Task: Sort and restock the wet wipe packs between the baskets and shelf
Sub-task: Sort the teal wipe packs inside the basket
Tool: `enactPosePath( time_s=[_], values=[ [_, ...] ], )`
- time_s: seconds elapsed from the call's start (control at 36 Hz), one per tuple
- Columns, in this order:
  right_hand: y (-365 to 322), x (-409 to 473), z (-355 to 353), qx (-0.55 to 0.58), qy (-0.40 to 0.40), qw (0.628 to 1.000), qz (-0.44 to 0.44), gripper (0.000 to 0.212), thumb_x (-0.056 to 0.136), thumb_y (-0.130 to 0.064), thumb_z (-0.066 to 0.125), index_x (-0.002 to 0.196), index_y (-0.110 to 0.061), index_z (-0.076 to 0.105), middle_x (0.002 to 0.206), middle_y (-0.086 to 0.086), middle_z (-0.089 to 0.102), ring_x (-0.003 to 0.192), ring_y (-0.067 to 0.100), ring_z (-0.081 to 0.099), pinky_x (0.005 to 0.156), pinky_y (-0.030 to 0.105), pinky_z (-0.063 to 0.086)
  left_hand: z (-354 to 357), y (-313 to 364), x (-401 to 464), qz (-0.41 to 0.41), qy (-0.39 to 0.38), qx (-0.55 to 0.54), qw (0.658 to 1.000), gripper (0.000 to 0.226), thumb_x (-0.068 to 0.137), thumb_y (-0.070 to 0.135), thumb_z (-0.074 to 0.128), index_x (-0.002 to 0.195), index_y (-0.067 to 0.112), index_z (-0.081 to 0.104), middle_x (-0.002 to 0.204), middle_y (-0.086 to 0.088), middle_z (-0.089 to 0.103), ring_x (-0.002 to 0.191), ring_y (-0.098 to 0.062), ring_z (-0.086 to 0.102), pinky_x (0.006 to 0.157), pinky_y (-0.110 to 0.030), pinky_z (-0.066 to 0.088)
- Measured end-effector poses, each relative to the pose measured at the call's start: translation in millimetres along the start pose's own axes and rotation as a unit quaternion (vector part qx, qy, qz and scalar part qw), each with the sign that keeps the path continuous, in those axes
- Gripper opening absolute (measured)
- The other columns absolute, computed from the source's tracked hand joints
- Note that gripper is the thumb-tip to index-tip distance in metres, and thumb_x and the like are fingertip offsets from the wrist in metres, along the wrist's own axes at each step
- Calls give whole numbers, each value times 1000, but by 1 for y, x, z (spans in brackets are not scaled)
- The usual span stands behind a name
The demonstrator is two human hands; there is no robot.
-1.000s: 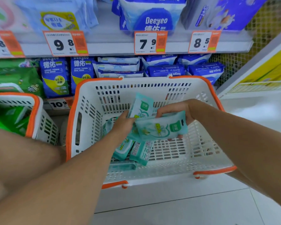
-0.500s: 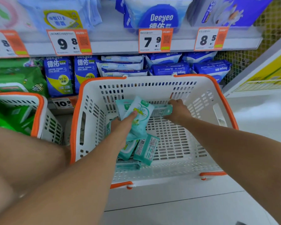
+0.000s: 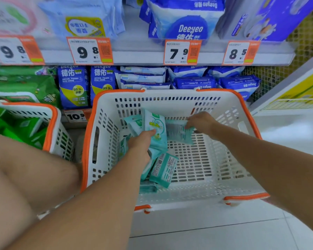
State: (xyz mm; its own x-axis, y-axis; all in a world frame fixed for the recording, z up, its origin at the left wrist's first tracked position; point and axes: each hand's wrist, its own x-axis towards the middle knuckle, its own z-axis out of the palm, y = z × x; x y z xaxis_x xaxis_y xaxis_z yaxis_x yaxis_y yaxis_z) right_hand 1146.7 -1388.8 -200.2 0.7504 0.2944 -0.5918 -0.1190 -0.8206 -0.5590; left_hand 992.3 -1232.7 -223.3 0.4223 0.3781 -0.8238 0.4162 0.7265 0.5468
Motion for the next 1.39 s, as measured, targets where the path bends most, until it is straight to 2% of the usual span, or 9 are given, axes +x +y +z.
enactPosePath(
  time_s=[0.14,0.19,0.28,0.39,0.5,0.61,0.81,1.11,1.39],
  values=[
    [-59,-62,-73,227,-1,974,-8,17,78,-13,66,87,-14,80,124,14,67,110,26,60,100,52,50,17,27,-30,38,-82,27,996,56,60,11,88,111,8,67,98,-16,74,84,-35,73,73,-60,58],
    [-81,-90,-99,285,-6,958,-15,11,82,-14,60,76,-14,69,108,11,73,98,24,62,99,53,48,29,40,-50,57,-137,13,989,67,55,13,89,118,10,67,102,-14,75,89,-34,73,77,-58,58],
    [-108,-129,-129,338,-12,941,-21,26,95,-21,50,70,-15,56,81,6,62,80,25,57,78,42,51,55,64,-92,112,-209,5,971,58,66,13,86,121,13,66,111,-12,74,98,-32,72,86,-55,57],
    [-134,-178,-154,372,-19,923,-94,31,102,-23,45,88,-6,68,80,2,74,62,16,66,50,23,54,89,94,-161,189,-293,-27,937,41,82,8,69,123,12,66,116,-13,72,108,-32,68,92,-51,55],
    [-146,-215,-181,407,-26,893,-188,32,97,-9,47,119,-3,69,111,12,72,86,22,67,72,31,59,97,128,-211,231,-317,-57,918,41,80,9,69,120,15,67,113,-11,73,104,-30,69,91,-49,55],
    [-159,-228,-191,422,26,853,-305,52,88,19,49,130,-9,60,116,16,68,94,30,65,77,36,55,92,165,-244,269,-329,-44,904,54,74,11,69,127,9,64,117,-11,71,105,-29,69,87,-48,58],
    [-188,-231,-185,438,81,778,-444,85,84,22,60,146,-31,36,123,-1,62,98,19,67,85,41,58,77,200,-274,341,-351,-27,871,60,69,13,70,129,13,62,118,-8,72,102,-25,71,69,-39,61],
    [-187,-224,-176,519,52,776,-354,41,98,-11,58,139,-16,53,126,8,67,107,22,68,83,37,59,88,185,-270,343,-414,-50,842,57,80,5,74,134,8,56,125,-15,67,114,-33,65,87,-43,58],
    [-187,-215,-149,456,151,829,-287,34,105,-35,47,109,-6,66,99,15,76,95,35,72,86,56,58,101,175,-273,464,-293,61,834,72,54,32,92,117,28,58,106,6,76,96,-13,73,73,-28,59]
  ],
)
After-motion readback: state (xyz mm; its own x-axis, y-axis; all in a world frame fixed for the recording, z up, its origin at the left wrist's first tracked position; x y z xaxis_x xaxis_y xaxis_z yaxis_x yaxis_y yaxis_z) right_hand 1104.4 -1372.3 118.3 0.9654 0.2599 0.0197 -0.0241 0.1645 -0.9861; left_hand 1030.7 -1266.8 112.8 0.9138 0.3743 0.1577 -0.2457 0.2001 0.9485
